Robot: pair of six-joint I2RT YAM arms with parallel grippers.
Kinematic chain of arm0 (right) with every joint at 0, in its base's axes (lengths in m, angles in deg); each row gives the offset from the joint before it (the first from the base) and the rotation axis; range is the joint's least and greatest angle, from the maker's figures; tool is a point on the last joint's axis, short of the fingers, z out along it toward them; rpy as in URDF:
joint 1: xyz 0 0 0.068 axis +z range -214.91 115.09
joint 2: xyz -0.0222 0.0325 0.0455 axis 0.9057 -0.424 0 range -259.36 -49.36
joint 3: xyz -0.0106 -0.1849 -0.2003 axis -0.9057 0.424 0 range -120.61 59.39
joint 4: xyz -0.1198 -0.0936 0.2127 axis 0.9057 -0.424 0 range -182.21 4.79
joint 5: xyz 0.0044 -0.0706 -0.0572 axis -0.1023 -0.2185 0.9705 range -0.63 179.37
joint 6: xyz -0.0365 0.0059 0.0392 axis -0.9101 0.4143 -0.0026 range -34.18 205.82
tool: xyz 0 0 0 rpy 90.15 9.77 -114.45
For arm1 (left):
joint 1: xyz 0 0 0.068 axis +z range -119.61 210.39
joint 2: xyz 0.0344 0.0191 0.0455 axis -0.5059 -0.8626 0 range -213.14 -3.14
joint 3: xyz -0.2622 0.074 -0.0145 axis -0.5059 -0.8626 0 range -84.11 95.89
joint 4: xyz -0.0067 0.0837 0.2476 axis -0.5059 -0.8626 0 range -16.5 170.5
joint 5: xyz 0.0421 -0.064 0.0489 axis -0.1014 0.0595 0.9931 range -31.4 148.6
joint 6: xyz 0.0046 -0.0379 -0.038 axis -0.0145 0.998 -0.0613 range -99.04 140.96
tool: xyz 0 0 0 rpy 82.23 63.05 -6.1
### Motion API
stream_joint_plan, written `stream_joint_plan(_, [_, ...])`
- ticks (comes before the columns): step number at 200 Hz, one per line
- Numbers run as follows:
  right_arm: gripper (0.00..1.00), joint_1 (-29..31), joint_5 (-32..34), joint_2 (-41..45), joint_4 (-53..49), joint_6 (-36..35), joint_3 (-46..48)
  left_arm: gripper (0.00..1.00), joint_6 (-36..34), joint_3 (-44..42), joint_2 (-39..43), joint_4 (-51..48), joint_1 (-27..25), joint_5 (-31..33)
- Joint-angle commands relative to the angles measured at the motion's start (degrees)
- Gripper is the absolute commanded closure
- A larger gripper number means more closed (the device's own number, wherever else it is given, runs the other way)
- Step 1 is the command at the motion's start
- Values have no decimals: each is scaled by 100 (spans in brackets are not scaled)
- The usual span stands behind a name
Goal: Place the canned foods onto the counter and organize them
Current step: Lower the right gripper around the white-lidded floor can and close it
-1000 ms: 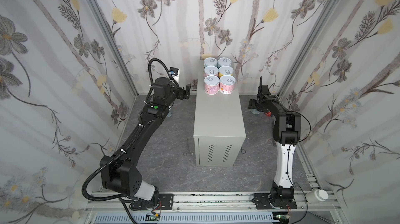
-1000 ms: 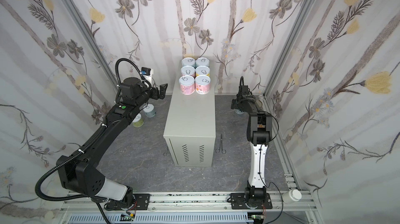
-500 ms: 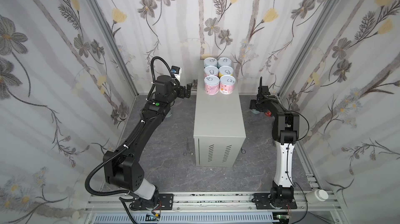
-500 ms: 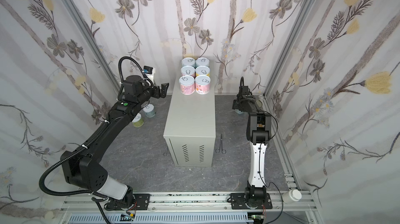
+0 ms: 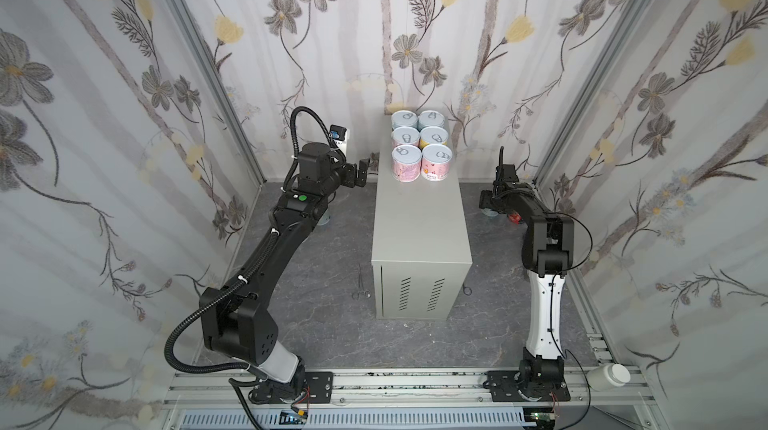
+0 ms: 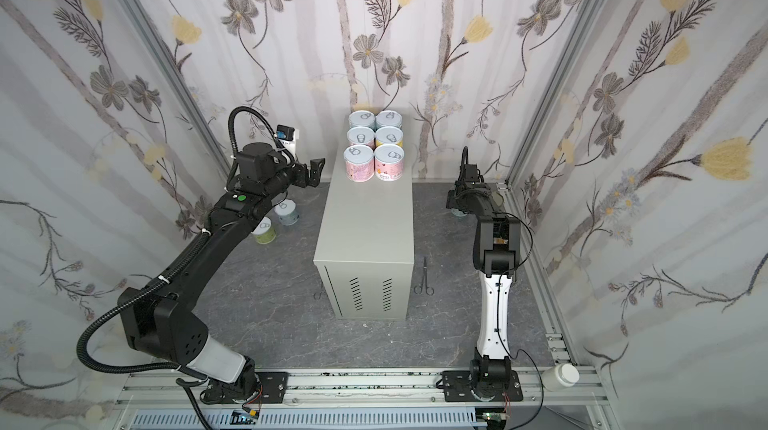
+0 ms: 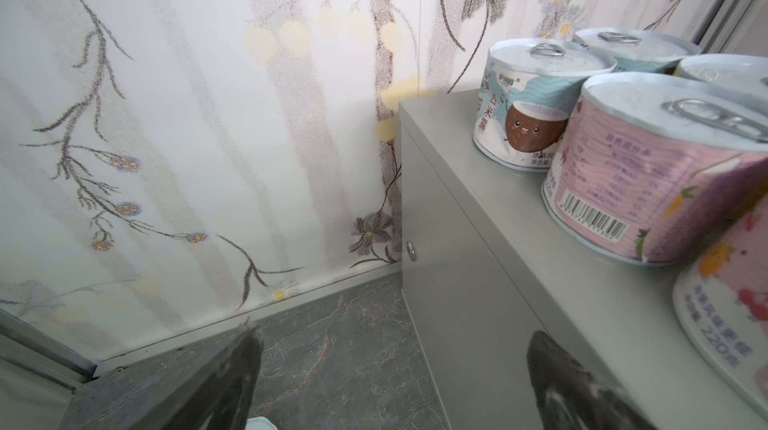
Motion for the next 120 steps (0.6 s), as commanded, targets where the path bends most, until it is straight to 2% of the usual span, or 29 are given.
stream_joint_plan(1, [16,-6,-179,-55,-269,-1,3,0,21,67,-65,53,1,-121])
stream_joint_plan(31, [12,-6,-60,-118,-262,-44,-86,0,13,59,-84,84,6,-150])
stream_joint_plan(120, [11,-6,65,-367,-237,-101,-461,0,-69,229,-294,-21,8,-92])
